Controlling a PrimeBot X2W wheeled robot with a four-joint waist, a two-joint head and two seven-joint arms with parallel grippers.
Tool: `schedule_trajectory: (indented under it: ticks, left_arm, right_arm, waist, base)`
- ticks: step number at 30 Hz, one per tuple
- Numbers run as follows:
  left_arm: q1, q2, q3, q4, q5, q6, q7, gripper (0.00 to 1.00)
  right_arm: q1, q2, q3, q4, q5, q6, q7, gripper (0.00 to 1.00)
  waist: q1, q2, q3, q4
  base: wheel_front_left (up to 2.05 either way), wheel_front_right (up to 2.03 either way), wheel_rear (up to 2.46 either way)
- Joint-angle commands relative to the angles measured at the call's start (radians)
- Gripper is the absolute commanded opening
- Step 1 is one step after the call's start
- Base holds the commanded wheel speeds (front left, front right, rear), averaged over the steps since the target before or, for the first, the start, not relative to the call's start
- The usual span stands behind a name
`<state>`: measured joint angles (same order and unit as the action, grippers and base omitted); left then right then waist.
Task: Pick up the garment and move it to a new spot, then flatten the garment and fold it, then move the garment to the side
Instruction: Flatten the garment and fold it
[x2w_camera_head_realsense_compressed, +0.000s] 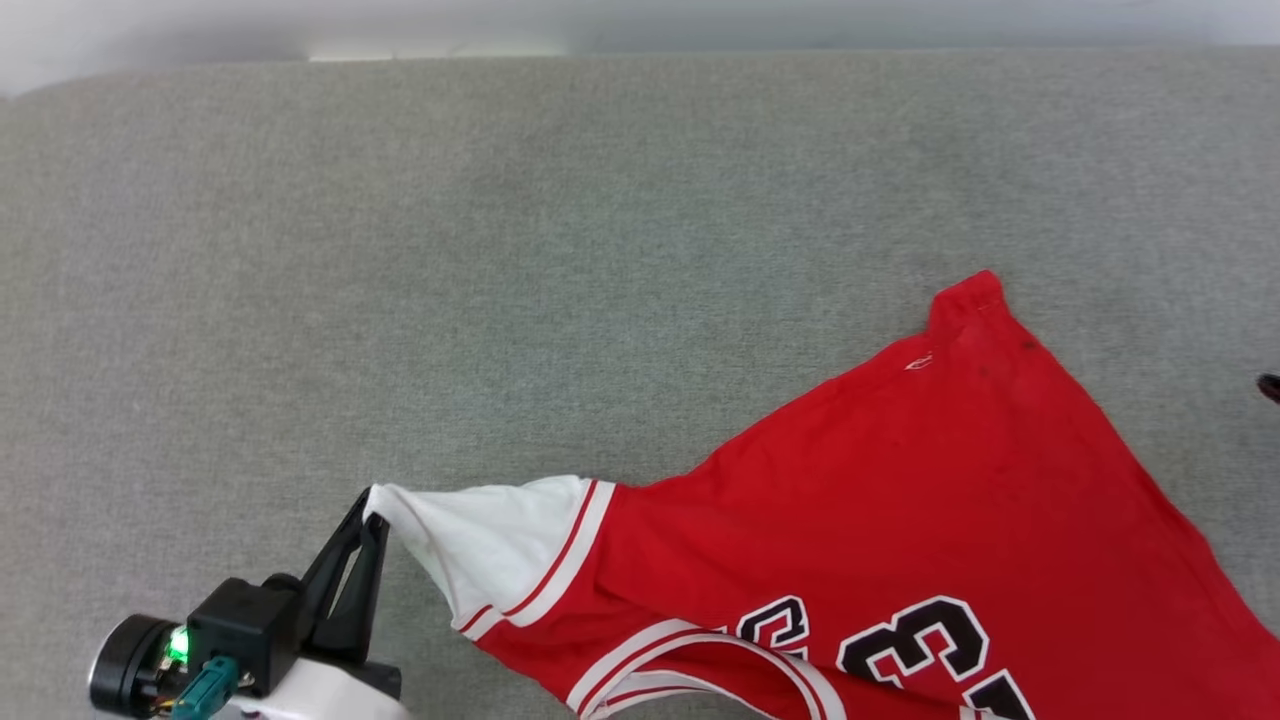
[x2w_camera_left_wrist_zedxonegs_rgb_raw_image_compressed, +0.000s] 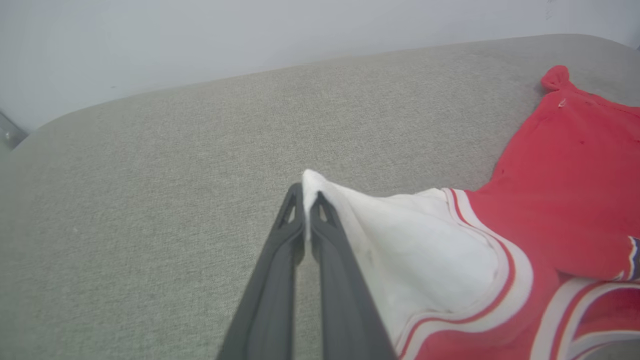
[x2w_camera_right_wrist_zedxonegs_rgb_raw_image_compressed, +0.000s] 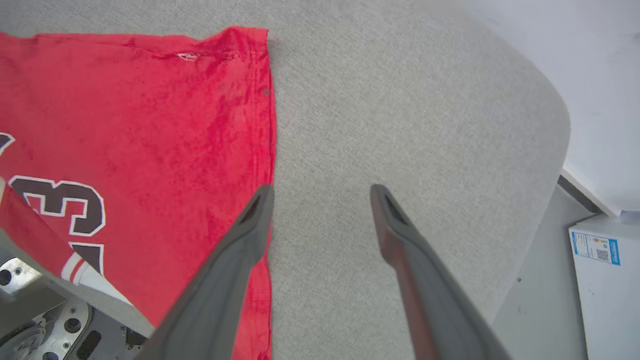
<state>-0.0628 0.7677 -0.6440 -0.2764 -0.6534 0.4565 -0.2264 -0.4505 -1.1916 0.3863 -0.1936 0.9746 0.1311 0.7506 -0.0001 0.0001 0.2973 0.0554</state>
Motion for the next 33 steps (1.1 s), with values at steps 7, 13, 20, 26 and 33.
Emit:
schedule_trajectory:
  ticks: [7,13,20,26,33]
  left_arm:
    - [-0.084,-0.044,-0.028,0.016,0.031,-0.032,0.004,0.0]
    - [-0.141,-0.079,-0.042,0.035,0.049,-0.051,-0.001,0.0]
    - [-0.168,-0.104,-0.046,0.06,0.051,-0.059,-0.008,0.0]
    - [-0.168,-0.108,-0.046,0.08,0.045,-0.065,-0.01,0.0]
    - [-0.196,-0.118,-0.022,0.123,0.04,-0.071,-0.021,0.0]
  right_arm:
    - [-0.315,0.22,0.147,0.088,-0.096,-0.001,0.285,1.0]
    - [-0.485,0.37,0.262,0.284,-0.168,-0.001,0.341,1.0]
    - [-0.491,0.451,0.4,0.464,-0.18,-0.001,0.266,1.0]
    - [-0.46,0.448,0.484,0.509,-0.146,0.0,0.202,0.0]
    - [-0.519,0.421,0.456,0.484,-0.122,-0.001,-0.06,0.0]
  waist:
    - [0.0001,-0.0001,0.1,0.074]
    - [0.0001,-0.0001,0.162,0.115]
    - [0.0001,-0.0001,0.192,0.128]
    - [0.0001,-0.0001,0.173,0.117]
    - [0.0001,-0.0001,0.05,0.076]
  base:
    - [0.0,0.0,0.0]
    - [0.0,0.0,0.0]
    - [0.0,0.0,0.0]
    - [0.0,0.0,0.0]
    - [0.0,0.0,0.0]
